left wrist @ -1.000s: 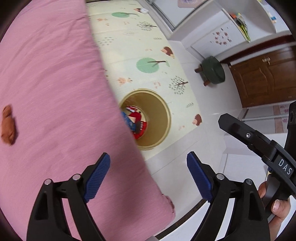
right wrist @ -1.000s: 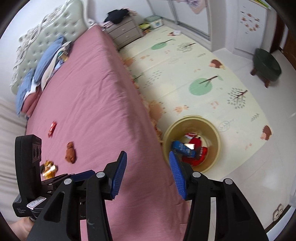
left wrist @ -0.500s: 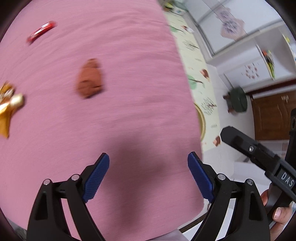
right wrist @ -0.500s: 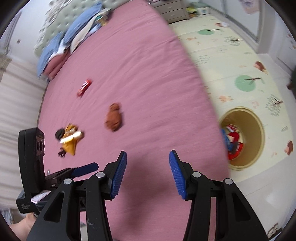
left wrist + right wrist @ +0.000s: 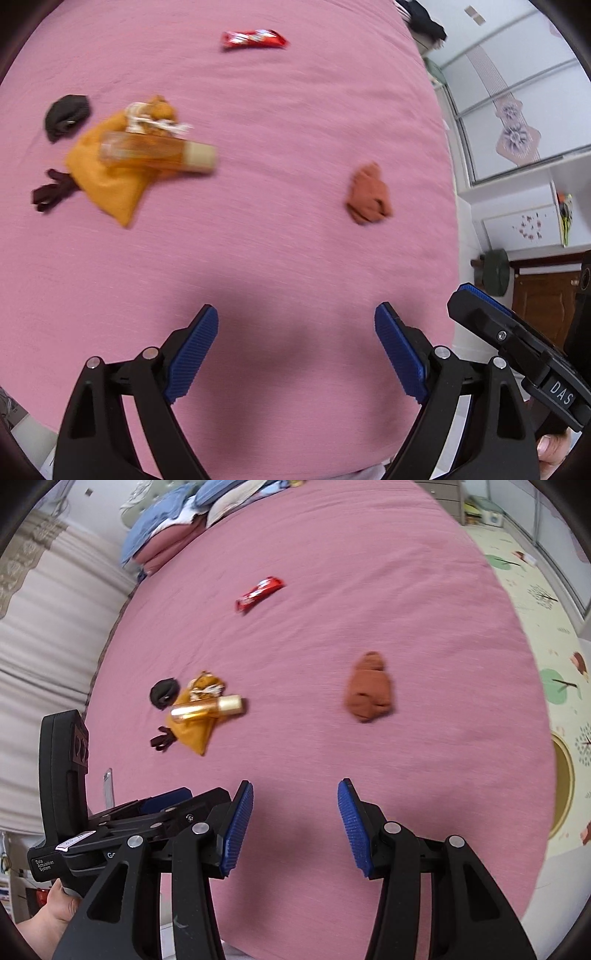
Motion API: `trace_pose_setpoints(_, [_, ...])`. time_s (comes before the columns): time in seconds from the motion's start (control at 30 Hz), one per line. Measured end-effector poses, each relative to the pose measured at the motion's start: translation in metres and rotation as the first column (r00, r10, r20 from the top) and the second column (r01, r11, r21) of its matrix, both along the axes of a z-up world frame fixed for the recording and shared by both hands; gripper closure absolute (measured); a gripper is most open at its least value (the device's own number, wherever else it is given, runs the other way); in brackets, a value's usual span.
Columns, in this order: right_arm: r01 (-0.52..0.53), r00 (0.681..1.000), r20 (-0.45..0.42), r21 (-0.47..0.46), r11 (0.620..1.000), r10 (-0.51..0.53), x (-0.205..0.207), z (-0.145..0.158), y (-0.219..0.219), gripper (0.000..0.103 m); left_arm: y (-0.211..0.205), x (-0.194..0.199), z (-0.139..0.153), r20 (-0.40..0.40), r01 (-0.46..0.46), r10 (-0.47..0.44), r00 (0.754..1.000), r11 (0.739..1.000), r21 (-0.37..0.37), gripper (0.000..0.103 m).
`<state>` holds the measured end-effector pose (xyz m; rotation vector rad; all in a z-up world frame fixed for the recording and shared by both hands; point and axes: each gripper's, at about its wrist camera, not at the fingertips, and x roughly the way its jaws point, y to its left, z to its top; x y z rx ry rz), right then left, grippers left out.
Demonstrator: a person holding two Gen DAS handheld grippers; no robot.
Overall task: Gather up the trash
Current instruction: 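Move both tools back over the orange pouch and perfume bottle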
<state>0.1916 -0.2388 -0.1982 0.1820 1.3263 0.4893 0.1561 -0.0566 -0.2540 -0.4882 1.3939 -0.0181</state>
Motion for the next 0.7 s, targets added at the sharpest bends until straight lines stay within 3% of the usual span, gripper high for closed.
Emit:
trace_pose_setpoints(0.4, [-0.008, 1.0, -0.028, -0.002, 1.0, 0.008, 0.003, -0.018, 0.102, 0.055, 0.102, -0.004, -0.005, 0.014, -0.003, 0.002, 1.0, 0.999, 0.032, 0.017])
trace_pose_setpoints(0.7, [0.021, 0.998, -0.066, -0.031, 0.999, -0.023, 0.015, -0.044, 0.16, 0.055, 0.162, 0.019, -0.019, 0.006, 0.044, -0.045, 0.999, 0.997, 0.071, 0.017])
